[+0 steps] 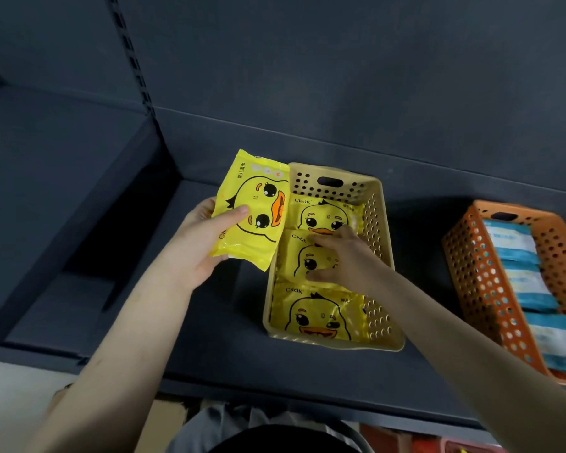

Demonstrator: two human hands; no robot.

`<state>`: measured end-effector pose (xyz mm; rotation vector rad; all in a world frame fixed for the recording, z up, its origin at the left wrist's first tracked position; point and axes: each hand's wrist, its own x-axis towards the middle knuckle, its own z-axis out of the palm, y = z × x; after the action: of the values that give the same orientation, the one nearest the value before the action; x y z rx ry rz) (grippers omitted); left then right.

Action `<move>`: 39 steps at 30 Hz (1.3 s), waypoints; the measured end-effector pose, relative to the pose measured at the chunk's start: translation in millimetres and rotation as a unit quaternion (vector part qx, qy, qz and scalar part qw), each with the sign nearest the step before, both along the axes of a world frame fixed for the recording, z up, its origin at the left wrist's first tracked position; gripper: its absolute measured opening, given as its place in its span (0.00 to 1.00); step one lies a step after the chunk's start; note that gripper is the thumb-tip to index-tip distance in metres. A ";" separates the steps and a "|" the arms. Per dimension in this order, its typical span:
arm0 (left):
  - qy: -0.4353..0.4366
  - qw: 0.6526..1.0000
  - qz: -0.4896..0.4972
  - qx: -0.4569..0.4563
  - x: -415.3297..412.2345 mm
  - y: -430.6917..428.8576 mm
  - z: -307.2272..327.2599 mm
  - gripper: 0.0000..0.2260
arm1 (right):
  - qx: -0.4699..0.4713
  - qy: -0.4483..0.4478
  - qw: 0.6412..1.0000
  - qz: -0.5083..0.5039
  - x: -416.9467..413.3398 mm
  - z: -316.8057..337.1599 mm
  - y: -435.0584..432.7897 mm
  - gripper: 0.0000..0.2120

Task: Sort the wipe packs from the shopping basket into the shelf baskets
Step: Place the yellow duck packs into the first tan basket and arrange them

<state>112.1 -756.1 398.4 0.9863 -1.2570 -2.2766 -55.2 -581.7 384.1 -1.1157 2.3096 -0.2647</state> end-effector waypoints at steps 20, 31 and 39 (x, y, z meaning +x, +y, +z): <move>-0.046 0.951 -0.219 -0.215 -32.2 24.5 37.3 0.05 | -0.242 -0.299 0.913 -0.139 -26.3 85.6 10.7 0.19; -0.112 0.869 -0.212 -0.433 -75.0 17.0 0.8 0.25 | -0.134 -0.181 0.968 -0.114 -7.5 66.3 55.7 0.17; -0.112 0.856 -0.225 -0.451 -86.5 17.2 -14.0 0.28 | 0.061 0.008 0.996 0.062 8.2 48.7 22.5 0.22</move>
<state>25.7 -738.9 384.4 0.6218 -2.5215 -1.4659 -47.1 -559.2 432.7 -1.1980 2.2265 -0.0664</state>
